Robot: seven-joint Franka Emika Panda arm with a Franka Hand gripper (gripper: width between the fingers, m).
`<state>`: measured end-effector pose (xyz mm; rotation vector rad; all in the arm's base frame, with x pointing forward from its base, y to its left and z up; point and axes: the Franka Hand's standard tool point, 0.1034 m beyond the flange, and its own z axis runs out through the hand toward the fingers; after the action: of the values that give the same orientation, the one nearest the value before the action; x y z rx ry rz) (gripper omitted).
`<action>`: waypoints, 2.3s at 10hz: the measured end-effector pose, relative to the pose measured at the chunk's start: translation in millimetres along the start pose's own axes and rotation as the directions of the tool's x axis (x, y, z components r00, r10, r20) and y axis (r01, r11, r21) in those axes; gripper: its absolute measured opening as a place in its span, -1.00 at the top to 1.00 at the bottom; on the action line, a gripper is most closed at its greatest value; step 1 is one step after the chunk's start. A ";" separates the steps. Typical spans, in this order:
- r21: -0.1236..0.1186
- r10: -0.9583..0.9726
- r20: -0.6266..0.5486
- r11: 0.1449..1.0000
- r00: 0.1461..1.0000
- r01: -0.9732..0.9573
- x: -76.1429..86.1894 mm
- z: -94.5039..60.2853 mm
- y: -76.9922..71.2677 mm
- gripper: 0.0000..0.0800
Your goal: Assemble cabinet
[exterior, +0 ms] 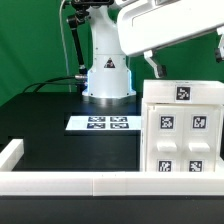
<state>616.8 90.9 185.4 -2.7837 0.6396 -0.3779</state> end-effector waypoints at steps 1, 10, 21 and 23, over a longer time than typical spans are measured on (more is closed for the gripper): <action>-0.028 -0.211 -0.003 0.977 0.978 0.210 0.4 -0.2 -0.3 -0.99; -0.013 -0.901 0.095 0.423 0.422 0.906 9.3 3.9 0.8 -0.99; 0.095 -0.914 0.197 -0.343 -0.356 0.934 -4.9 26.4 16.1 -0.99; 0.092 -0.919 0.200 -0.327 -0.340 0.940 -3.9 28.3 18.9 -0.97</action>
Offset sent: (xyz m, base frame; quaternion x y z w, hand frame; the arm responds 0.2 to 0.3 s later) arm 0.0177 0.0034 0.0030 -0.0289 -0.0255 -0.3582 0.9328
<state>614.8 81.6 152.5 -2.4451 -2.1552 -0.2497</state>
